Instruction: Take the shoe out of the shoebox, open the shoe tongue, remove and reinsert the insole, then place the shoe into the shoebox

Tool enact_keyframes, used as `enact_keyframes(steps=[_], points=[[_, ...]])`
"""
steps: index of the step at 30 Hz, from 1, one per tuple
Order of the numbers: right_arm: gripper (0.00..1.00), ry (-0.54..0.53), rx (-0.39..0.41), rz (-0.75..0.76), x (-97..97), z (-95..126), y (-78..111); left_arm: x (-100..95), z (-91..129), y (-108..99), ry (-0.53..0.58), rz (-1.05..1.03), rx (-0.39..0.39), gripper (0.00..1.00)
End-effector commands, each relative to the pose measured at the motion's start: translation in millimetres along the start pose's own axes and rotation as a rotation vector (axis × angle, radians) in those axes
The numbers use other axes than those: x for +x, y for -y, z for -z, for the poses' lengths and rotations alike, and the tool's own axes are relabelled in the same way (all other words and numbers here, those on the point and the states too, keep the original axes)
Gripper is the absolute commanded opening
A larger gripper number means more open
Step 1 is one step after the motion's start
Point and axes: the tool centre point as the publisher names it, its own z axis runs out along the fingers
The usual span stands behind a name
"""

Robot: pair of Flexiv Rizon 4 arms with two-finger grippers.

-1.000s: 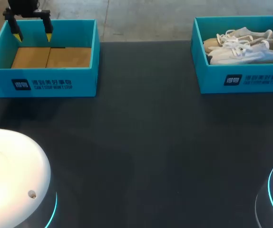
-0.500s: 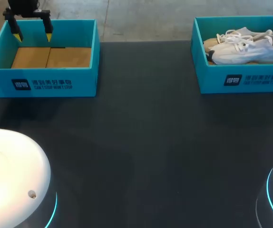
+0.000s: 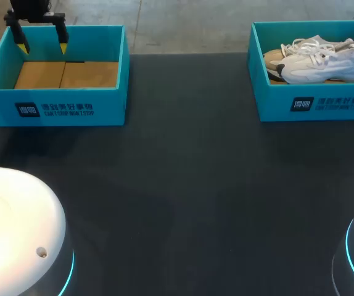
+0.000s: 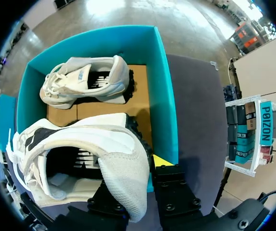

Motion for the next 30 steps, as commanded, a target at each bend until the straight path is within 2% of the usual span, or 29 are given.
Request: enact_keyframes(steps=[1, 10, 21, 30], points=[[0.0, -0.001, 0.012, 0.006, 2.9, 0, -9.2, 0.0, 0, 0, 0.001, 0.0, 0.0, 1.0], [0.0, 0.007, 0.024, 0.01, 8.2, -3, -25.8, 0.0, 0, 0, 0.001, 0.0, 0.0, 1.0], [0.0, 0.012, 0.05, -0.039, 2.2, -10, -29.6, 0.0, 0, 0, 0.001, 0.0, 0.0, 1.0], [0.0, 0.027, 0.048, -0.082, -0.6, -3, -31.8, 0.0, 0, 0, 0.001, 0.0, 0.0, 1.0]])
